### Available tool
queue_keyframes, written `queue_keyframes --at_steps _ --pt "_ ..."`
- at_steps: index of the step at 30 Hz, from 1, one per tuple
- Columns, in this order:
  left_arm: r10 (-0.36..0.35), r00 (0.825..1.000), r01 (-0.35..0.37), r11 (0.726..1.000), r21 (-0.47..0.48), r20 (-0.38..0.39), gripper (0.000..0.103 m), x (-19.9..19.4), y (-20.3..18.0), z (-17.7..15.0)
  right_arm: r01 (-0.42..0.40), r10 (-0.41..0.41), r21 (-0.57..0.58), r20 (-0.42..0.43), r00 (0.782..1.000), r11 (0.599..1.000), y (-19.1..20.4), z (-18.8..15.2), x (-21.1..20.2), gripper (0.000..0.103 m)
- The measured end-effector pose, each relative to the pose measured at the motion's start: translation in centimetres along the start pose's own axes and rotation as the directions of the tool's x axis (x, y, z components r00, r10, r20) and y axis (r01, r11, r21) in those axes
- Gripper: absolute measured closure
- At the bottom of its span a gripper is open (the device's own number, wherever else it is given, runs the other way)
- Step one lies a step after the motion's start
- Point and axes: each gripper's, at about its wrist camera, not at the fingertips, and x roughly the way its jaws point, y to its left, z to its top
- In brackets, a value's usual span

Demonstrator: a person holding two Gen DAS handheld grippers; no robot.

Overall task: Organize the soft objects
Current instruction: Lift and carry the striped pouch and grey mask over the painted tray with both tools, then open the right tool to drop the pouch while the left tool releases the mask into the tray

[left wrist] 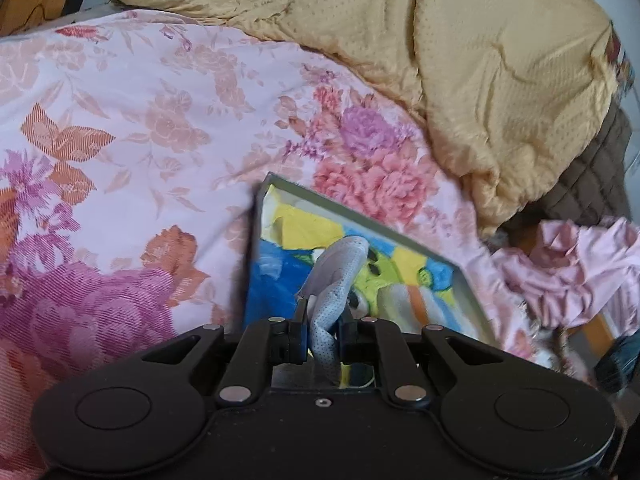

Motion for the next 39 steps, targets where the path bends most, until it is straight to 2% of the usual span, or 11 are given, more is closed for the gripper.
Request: queue_keyframes --at_steps 5,13,17,19,22,24,26,37,39 --pt "0.043 0.999 -0.042 0.997 0.072 -0.023 0.084 0.3 -0.6 -0.4 0.002 -0.003 -0.036 -0.013 1.0 0.999 0.6 -0.2 0.3 0.078" --pt "0.064 0.998 -0.062 0.994 0.093 -0.026 0.078 0.1 -1.1 -0.8 0.005 -0.005 -0.054 -0.016 1.0 0.999 0.8 -0.5 0.2 0.072" --pt "0.079 0.997 -0.076 0.991 0.111 -0.022 0.071 -0.1 -1.3 -0.9 0.007 -0.007 -0.055 -0.016 1.0 0.998 0.7 -0.5 0.2 0.069" --pt "0.081 0.997 -0.078 0.991 0.111 -0.02 0.066 -0.1 -1.3 -0.9 0.01 -0.011 -0.054 -0.014 1.0 0.998 0.7 -0.6 0.1 0.059" --pt "0.088 0.996 -0.087 0.99 0.111 -0.009 0.053 -0.4 -1.3 -0.9 0.021 -0.022 -0.055 -0.005 1.0 0.998 0.6 -0.6 -0.1 0.048" --pt "0.084 0.996 -0.084 0.992 0.095 -0.002 0.042 -0.7 -1.2 -0.9 0.025 -0.024 -0.058 0.003 1.0 0.998 0.5 -0.6 -0.4 0.043" --pt "0.075 0.997 -0.075 0.994 0.08 0.006 0.036 -0.9 -1.1 -0.8 0.03 -0.029 -0.061 0.011 1.0 0.998 0.5 -0.6 -0.7 0.039" --pt "0.083 0.995 -0.089 0.988 0.129 0.051 0.023 -2.7 -1.9 -1.2 0.071 -0.067 -0.035 0.086 0.994 0.997 -0.3 -0.4 -4.0 0.009" --pt "0.084 0.994 -0.093 0.985 0.142 0.068 0.017 -3.4 -2.2 -1.4 0.075 -0.072 -0.026 0.107 0.992 0.997 -0.5 -0.4 -5.1 0.004"
